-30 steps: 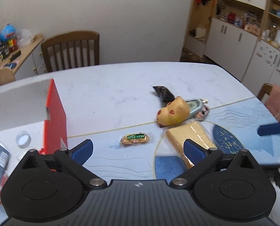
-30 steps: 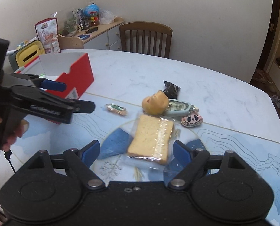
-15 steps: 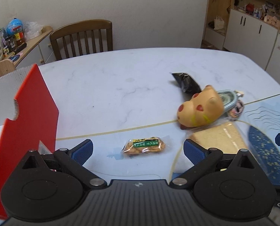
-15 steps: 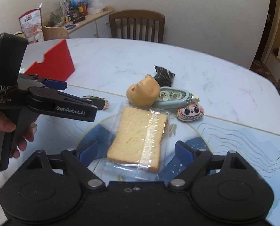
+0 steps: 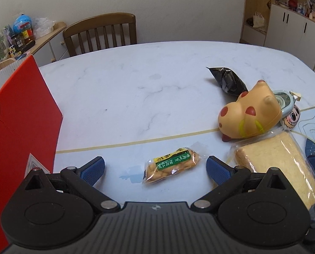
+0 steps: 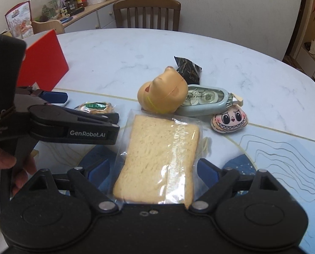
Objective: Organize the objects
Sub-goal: 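Grasp the snack bar with the left tool while the right tool grasps the bagged bread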
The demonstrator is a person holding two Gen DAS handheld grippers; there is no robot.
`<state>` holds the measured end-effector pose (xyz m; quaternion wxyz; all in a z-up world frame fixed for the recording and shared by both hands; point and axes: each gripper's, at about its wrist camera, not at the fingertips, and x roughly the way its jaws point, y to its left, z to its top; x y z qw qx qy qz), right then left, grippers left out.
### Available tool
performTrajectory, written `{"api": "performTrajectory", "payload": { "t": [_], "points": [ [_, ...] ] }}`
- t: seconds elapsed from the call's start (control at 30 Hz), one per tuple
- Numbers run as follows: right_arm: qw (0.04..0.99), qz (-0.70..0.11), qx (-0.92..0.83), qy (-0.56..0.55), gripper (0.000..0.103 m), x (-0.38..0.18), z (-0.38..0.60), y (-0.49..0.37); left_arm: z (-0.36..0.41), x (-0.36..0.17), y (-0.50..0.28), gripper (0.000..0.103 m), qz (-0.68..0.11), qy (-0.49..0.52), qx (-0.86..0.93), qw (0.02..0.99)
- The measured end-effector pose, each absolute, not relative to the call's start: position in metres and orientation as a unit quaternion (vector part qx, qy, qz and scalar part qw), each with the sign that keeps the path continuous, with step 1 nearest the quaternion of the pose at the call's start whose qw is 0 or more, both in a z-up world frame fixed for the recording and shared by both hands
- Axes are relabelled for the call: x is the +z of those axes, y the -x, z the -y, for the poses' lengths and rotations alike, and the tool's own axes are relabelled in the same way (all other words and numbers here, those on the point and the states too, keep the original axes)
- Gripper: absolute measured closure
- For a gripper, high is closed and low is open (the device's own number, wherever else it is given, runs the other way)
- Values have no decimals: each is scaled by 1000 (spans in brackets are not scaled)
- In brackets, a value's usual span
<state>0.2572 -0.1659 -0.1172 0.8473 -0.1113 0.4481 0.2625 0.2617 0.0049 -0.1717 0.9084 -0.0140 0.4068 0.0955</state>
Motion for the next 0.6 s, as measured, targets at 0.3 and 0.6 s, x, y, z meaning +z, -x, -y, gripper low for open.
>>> {"api": "performTrajectory", "payload": {
  "t": [0.3,0.6],
  "points": [
    [848,-445,250,140,12,-128,160,-261,-4,-173,-262,0,-396,21,93,913],
    [848,-447,250,132,14,-130,163,-263,0,-170,-259,23,-388,33,87,917]
  ]
}}
